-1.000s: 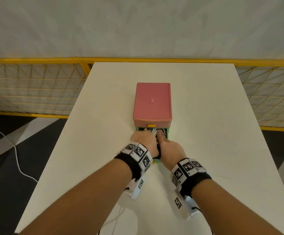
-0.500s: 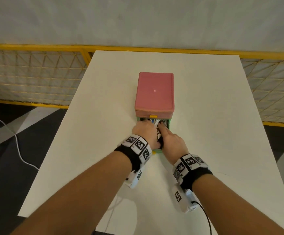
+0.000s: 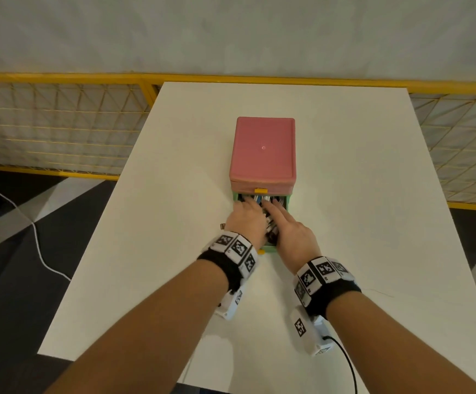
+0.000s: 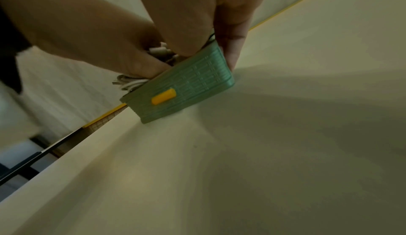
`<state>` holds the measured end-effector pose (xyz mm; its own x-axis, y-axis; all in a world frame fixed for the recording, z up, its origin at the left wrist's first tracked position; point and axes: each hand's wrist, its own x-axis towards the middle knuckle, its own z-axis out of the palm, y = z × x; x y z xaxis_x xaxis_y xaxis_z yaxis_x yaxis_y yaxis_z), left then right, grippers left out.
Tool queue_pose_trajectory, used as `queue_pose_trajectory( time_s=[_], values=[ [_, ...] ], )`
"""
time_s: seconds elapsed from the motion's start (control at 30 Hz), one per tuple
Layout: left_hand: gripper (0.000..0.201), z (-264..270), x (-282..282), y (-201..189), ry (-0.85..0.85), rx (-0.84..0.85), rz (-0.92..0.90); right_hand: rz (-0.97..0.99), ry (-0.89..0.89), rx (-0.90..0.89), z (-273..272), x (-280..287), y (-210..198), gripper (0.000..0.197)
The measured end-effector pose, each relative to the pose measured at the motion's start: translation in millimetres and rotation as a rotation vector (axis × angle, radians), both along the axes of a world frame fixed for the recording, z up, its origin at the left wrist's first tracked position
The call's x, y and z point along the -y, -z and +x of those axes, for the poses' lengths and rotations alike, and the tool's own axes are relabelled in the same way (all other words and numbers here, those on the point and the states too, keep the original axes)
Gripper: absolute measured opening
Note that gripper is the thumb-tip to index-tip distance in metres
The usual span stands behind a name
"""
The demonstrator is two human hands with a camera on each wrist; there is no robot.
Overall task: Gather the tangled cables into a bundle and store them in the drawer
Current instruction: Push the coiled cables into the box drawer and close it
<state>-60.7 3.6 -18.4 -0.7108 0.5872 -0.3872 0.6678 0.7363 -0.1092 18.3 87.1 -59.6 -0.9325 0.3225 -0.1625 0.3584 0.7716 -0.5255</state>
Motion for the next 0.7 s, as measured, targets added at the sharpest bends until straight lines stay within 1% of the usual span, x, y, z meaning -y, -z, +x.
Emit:
queue_pose_trajectory(
  time_s=[0.07,0.13,0.17,0.23,0.27,0.3,0.33,0.37,0.4,0.43,0.5,0.57,0.63,0.7],
  values=[
    [0.067,4.0,-5.8,5.4,0.019,-0.052,-0.029,0.001,0.011,-0.005,-1.5,1.2,-0.8,0.063],
    [0.064,5.8,-8.6,1.3,0.011,-0.029,-0.034,0.018,0.022,0.0,-2.2,2.4,-1.7,0.061],
    [0.068,3.8,-7.0,-0.4,0.003,0.014,-0.007,0.023,0.022,0.0,-2.2,3.0,-2.2,0.061],
    [0.08,-5.4,2.7,-10.9,-0.023,0.178,0.097,0.021,0.011,-0.003,-1.4,2.4,-4.3,0.059],
    [0.081,-13.2,10.4,-16.8,-0.035,0.256,0.154,0.017,0.003,-0.01,-0.9,1.5,-5.7,0.057],
    [0.075,-21.2,19.1,-22.5,-0.038,0.301,0.206,0.016,-0.008,-0.022,0.1,0.6,-7.3,0.053],
    [0.062,-28.3,27.8,-26.5,-0.027,0.31,0.262,0.021,-0.02,-0.036,1.4,-0.2,-9.5,0.048],
    [0.048,-33.5,36.7,-28.7,-0.004,0.291,0.321,0.033,-0.034,-0.051,2.6,-0.9,-11.4,0.041],
    [0.038,-36.0,43.8,-28.0,0.005,0.279,0.382,0.052,-0.043,-0.056,3.9,-1.7,-12.8,0.035],
    [0.034,-34.8,47.3,-26.9,-0.001,0.287,0.45,0.073,-0.042,-0.047,5.2,-2.7,-13.8,0.032],
    [0.033,-26.4,45.1,-22.0,0.009,0.319,0.545,0.119,-0.03,-0.027,8.4,-5.1,-15.8,0.031],
    [0.029,-16.9,37.3,-14.9,0.039,0.367,0.547,0.192,-0.054,-0.027,12.7,-7.2,-17.1,0.031],
    [0.026,-11.3,29.5,-7.2,0.063,0.39,0.481,0.254,-0.106,-0.031,16.3,-11.2,-15.9,0.036],
    [0.025,-9.5,22.1,-2.4,0.082,0.374,0.441,0.241,-0.131,-0.048,17.9,-16.7,-15.1,0.033]
  ],
)
